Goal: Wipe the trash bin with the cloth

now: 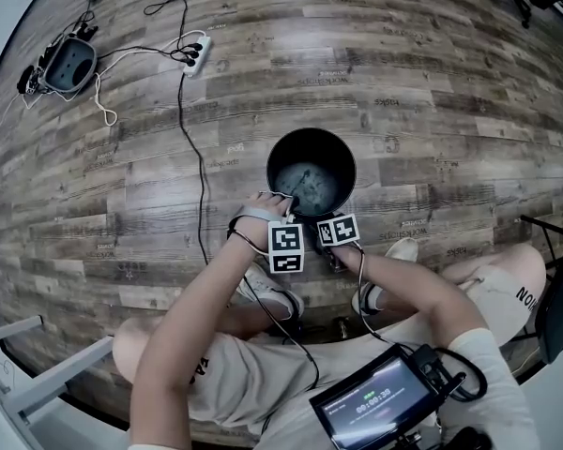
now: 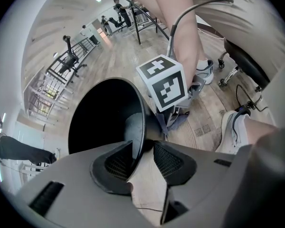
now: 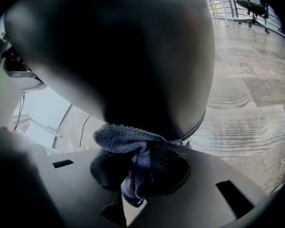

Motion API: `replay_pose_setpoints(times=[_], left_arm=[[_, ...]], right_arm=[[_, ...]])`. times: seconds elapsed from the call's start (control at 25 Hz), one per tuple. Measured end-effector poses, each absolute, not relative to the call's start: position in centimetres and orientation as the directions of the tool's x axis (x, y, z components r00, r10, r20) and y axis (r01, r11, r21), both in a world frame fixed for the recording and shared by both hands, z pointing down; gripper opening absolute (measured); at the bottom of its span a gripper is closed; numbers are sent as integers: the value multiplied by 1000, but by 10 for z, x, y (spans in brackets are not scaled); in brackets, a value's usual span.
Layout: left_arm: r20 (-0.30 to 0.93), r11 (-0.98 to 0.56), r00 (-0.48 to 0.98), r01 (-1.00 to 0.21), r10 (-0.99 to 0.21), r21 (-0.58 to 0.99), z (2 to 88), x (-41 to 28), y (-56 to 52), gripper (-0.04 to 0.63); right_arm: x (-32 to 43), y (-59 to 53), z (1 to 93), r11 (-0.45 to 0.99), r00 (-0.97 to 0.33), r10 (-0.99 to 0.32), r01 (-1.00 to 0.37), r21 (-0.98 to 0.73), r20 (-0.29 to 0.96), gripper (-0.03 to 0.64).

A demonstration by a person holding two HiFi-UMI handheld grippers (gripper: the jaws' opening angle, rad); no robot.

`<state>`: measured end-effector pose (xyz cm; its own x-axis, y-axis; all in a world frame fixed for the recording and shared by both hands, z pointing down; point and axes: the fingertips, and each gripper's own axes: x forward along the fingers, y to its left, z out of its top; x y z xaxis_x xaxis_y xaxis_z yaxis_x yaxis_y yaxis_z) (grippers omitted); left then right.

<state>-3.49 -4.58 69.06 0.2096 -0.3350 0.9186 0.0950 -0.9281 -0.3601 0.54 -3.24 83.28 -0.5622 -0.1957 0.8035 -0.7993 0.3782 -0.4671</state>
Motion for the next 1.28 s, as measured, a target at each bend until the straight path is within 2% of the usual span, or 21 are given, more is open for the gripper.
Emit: replay_pose_setpoints(times=[0.2,0.44,0.6,0.84,1.08,1.28], left_arm=[[917,-927,210,93,-339,-363,690,-35,-46,146],[917,-926,206,93,-341,-366,691,-33,-46,146],[919,-928,197,90,-340,-363,692,-35,-47,147],[922,-959,268,-34,-280,-282,684,-32,-43,155],[923,-926,200,121,-330,-357,684,-54,-53,186],[908,-906,189,134,-374,-401,690,-61,-59,184]], right_arm=[[7,-32,856,381,-534,-212,-816,-434,818,80],[12,-31,877,293,-513,-224,-846,-445,829,80],[10,-25,872,335,-504,-183,-839,-428,844,80],[16,10,843,403,-530,-104,-796,-452,842,80],[18,14,799,443,-557,-79,-762,-471,827,80],[19,3,756,438,-572,-111,-762,-477,813,80]])
